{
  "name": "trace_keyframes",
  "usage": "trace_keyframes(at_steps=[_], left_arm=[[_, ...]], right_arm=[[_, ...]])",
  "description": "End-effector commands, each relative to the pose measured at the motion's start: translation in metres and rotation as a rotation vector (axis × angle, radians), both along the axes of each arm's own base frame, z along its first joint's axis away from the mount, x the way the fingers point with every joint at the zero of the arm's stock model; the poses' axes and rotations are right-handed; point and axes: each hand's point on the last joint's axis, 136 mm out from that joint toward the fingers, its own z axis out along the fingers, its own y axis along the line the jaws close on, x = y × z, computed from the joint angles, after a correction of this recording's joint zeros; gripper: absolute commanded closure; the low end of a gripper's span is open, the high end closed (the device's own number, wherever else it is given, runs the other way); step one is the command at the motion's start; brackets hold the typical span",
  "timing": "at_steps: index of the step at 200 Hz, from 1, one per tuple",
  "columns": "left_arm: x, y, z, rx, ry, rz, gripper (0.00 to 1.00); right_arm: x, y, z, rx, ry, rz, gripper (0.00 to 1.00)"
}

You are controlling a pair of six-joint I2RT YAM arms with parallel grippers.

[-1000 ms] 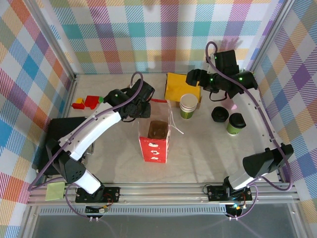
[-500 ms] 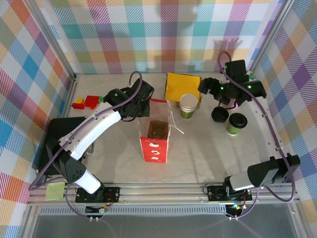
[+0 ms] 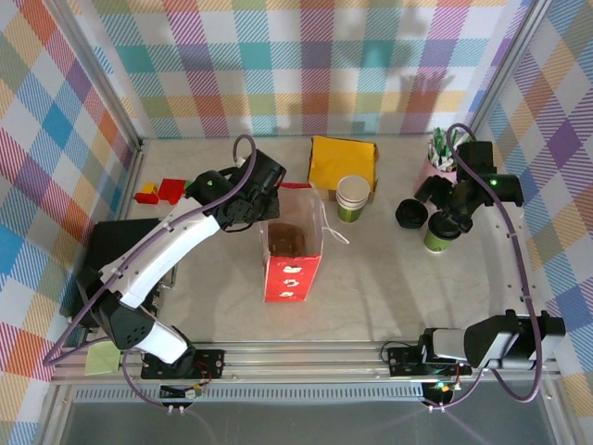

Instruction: Pack the takeout coffee

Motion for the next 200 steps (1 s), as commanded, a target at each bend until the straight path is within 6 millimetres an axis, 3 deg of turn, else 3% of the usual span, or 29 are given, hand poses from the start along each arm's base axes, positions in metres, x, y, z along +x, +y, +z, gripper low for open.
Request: trace_keyframes(at_steps=[1, 63, 200], left_arm=[[-0.005, -0.004, 0.004, -0.048, -0.011, -0.011, 1.0], [-0.005, -0.011, -0.001, -0.085, -0.035, -0.058, 1.0], [0.002, -0.024, -0.007, -0.088, -0.033, -0.107, 1.0]], right_arm=[[0.001, -0.012, -0.014, -0.041, 0.038, 0.02, 0.08], [0.021, -0.043, -0.046, -0.079, 0.113, 0.003, 0.07], [0.039, -0.047, -0.079, -0.001, 0.217, -0.019, 0.14]])
